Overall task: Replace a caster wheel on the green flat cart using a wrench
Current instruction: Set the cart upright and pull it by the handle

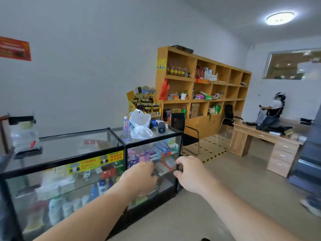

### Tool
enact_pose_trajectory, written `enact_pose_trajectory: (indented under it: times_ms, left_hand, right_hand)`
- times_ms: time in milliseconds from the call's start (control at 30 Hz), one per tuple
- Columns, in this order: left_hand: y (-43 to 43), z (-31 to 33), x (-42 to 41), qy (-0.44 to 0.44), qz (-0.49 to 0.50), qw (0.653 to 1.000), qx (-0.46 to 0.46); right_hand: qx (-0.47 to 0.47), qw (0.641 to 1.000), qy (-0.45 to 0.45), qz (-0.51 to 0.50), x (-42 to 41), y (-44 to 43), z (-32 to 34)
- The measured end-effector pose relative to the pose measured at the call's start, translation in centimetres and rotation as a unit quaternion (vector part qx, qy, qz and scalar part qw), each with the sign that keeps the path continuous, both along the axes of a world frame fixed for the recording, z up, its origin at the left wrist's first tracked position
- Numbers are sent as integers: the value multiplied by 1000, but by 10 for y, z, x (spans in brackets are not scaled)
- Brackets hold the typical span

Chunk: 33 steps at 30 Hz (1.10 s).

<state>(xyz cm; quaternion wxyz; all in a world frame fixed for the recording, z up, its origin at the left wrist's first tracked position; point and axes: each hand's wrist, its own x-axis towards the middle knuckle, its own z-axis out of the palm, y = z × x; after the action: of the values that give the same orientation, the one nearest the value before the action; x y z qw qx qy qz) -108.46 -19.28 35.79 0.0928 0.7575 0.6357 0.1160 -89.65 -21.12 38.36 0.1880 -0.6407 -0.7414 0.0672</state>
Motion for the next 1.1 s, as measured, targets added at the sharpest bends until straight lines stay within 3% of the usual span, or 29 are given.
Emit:
enact_pose_trajectory:
  times_ms: [233, 467, 767, 1100]
  left_hand:
    - [90, 17, -156, 0, 85, 996, 6]
    - [135, 31, -224, 23, 131, 991, 27]
    - [193, 52, -177, 29, 113, 993, 33]
    - [333, 77, -55, 42, 77, 995, 56]
  right_hand:
    - [-17, 998, -12, 64, -148, 118, 11]
    - [3, 994, -1, 112, -209, 184, 29]
    - [-2, 995, -7, 102, -175, 236, 40]
    - [31, 994, -51, 91, -60, 368, 67]
